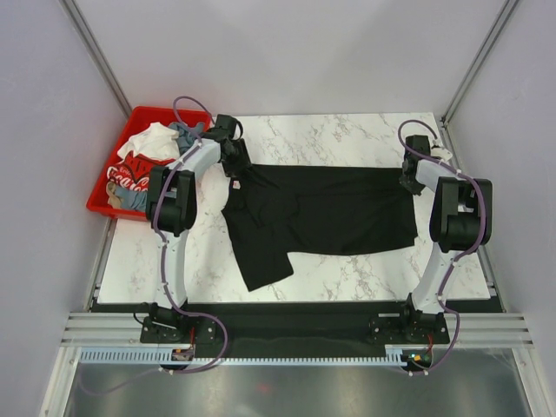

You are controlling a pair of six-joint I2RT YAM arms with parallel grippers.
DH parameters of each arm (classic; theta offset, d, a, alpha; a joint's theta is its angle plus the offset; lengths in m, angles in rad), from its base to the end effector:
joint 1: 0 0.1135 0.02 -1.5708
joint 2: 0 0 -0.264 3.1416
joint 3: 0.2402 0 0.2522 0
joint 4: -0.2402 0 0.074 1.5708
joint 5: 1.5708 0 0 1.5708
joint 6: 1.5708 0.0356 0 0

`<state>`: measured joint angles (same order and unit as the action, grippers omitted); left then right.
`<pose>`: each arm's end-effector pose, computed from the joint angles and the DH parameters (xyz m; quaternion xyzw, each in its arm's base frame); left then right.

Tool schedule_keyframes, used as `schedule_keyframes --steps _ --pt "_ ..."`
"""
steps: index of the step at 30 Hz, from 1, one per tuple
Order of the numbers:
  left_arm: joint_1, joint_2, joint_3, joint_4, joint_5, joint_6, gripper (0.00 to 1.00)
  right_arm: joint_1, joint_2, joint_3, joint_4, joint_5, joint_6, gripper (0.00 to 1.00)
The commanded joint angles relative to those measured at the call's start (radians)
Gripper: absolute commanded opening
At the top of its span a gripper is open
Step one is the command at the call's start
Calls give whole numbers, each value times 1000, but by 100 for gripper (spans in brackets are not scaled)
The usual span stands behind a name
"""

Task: Fold and stack the t-shirts
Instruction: Fold the tshirt

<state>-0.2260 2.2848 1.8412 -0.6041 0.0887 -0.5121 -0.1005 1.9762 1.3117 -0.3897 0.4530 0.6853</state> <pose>0.4813 -0.1139 0.1672 -0.1262 0.9568 -0.1331 0.2255 0.4027 -0.0563 0.1601 0.4137 0.8484 -0.1362 0.3009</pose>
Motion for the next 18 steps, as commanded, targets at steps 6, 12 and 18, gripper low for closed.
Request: schedule_keyframes --steps 6,12,18 --pt "1 -186 -71 -14 86 55 57 -2 -100 82 -54 -147 -82 35" --pt "5 -272 -135 -14 68 61 56 53 -111 162 -41 -307 -188 37" --pt "24 -225 -169 -11 132 32 49 211 -11 293 -14 -494 -294 35"
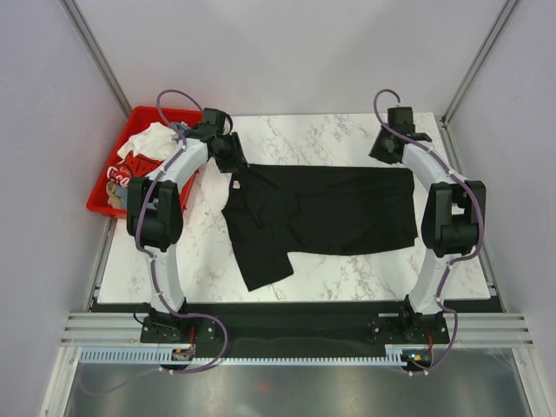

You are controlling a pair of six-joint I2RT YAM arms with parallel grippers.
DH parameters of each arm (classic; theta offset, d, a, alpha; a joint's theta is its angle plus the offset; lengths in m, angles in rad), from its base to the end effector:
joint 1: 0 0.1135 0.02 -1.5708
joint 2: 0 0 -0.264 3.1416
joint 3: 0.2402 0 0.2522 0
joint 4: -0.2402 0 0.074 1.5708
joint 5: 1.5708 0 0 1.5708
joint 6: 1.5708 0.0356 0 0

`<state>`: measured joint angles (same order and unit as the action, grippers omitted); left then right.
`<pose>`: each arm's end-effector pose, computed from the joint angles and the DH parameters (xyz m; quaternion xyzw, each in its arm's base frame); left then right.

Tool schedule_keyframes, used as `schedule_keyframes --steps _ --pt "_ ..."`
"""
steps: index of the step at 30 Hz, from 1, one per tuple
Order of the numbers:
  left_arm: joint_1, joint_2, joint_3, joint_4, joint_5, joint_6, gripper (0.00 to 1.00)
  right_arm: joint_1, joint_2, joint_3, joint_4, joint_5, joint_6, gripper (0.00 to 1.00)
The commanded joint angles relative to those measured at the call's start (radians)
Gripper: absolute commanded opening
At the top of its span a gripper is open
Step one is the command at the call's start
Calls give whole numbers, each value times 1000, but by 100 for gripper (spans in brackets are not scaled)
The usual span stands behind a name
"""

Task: Fold and stack the t-shirts
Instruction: Fold the tshirt

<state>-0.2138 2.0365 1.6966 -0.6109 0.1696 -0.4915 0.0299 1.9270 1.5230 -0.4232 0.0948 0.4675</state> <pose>0.4413 -0.1020 0.2355 -0.1057 0.9434 -0.1807 0.2574 0.4349 0.0096 0.2393 0.2188 0.9047 0.0465 0.3626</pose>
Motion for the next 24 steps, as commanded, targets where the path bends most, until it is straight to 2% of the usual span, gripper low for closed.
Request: schedule_keyframes --steps 1,6,13,16,18,21,24 --pt "11 39 -17 -4 83 22 48 96 56 92 21 -145 -78 35" --pt "11 122 41 -6 134 51 43 175 128 141 96 -224 -99 36" --pt "16 195 72 -7 53 44 38 232 311 246 109 -267 -129 32" --pt "22 231 69 -9 18 41 34 229 360 272 109 -187 -104 30" --pt "27 241 64 -16 -7 41 24 229 392 284 101 -73 -78 29" --pt "28 240 61 -29 -60 30 17 223 424 302 75 52 -15 28" --pt "30 229 64 -30 -122 28 13 214 443 313 74 94 14 27"
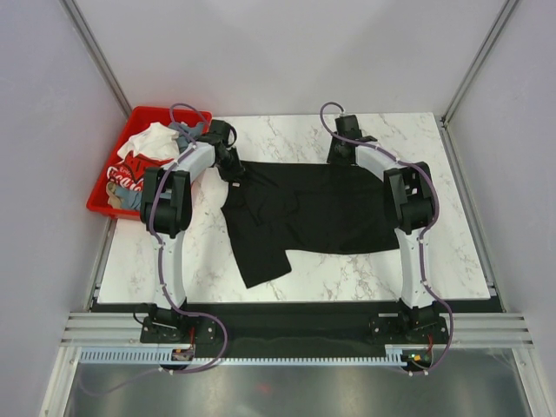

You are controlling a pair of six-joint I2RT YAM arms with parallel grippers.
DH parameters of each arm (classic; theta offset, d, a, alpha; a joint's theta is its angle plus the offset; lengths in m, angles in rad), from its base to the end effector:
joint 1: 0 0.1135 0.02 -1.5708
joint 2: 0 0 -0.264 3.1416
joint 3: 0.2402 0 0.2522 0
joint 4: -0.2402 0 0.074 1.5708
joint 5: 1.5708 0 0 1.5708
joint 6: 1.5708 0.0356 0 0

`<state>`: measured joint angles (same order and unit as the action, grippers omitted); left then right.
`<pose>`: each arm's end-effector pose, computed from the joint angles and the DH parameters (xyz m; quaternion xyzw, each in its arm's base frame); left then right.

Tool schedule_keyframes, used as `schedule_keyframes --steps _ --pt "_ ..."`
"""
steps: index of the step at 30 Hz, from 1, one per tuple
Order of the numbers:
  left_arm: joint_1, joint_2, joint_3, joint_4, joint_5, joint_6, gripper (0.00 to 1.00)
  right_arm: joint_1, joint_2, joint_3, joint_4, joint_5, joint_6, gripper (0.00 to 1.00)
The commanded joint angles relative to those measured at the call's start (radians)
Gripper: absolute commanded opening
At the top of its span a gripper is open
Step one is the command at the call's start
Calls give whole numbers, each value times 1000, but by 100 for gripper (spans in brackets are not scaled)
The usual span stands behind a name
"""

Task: Fold and stack the t-shirts
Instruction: Fold the tshirt

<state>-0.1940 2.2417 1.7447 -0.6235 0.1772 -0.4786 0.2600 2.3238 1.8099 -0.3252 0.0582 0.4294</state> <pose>0.4654 -0.0978 0.1581 -0.1181 0.9639 -0.1548 0.1815 0.4997 0.1308 0.1565 0.0893 0.9292 0.0953 0.3457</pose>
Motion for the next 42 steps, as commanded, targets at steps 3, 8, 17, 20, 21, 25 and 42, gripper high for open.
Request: schedule_keyframes --steps 3,8,17,20,21,25,42 --pt "11 35 42 -19 -130 26 11 -19 68 49 -23 132 55 27" --pt "13 35 88 -24 -87 15 30 -19 97 104 -15 129 43 27" --pt "13 -206 86 -79 -45 71 53 -24 43 229 -113 161 29 37" --pt "-1 -354 -28 -81 -47 54 55 -25 -33 244 -191 166 49 46" --pt "-7 -399 -66 -79 -64 46 56 -25 -84 236 -234 175 58 47" --pt "-38 -603 -296 -78 -85 8 57 -25 -245 97 -288 192 111 54" --pt "-143 -1199 -1068 -54 -7 -485 43 -25 -713 -549 -273 164 218 56"
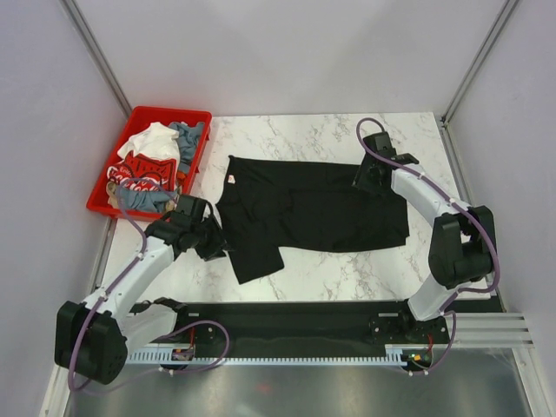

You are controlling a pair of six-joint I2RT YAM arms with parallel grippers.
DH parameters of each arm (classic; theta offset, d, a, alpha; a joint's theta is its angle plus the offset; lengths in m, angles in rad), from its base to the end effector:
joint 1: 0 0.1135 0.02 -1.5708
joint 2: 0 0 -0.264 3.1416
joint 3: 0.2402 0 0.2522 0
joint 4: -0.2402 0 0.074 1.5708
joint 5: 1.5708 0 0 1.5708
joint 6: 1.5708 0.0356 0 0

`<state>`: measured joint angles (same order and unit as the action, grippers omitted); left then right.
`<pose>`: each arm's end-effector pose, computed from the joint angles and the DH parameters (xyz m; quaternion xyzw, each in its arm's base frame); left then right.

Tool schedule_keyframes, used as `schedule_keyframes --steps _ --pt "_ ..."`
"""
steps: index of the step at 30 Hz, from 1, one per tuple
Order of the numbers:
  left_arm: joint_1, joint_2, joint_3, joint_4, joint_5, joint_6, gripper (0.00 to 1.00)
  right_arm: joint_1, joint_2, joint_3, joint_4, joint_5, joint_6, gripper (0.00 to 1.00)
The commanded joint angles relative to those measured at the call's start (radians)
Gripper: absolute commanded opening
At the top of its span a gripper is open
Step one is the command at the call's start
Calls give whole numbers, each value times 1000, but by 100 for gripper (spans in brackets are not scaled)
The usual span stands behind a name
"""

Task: Fold and stack the t-shirts
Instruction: Fold the tshirt

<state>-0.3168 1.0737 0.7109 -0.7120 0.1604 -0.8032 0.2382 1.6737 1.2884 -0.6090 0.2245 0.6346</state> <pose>0.1848 -0.0666 0.2187 -0.2136 0.9426 -0.1958 0.1660 0.3477 0.0763 0.2485 0.2188 0.9278 0.0221 0.3014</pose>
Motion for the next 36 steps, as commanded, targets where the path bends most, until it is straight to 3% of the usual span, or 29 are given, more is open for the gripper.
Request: schedule_keyframes --steps 1,11,27,36 --pt "-28 -26 -63 34 10 -160 43 -4 -68 -44 14 -2 14 56" --pt "-168 77 -103 34 10 -160 43 -4 -86 -81 34 1 20 55" --pt "-238 210 -159 34 10 -160 43 -4 -150 -116 31 1 42 54" --pt "-238 97 -145 34 10 -160 43 -51 -267 -241 -75 -14 129 55"
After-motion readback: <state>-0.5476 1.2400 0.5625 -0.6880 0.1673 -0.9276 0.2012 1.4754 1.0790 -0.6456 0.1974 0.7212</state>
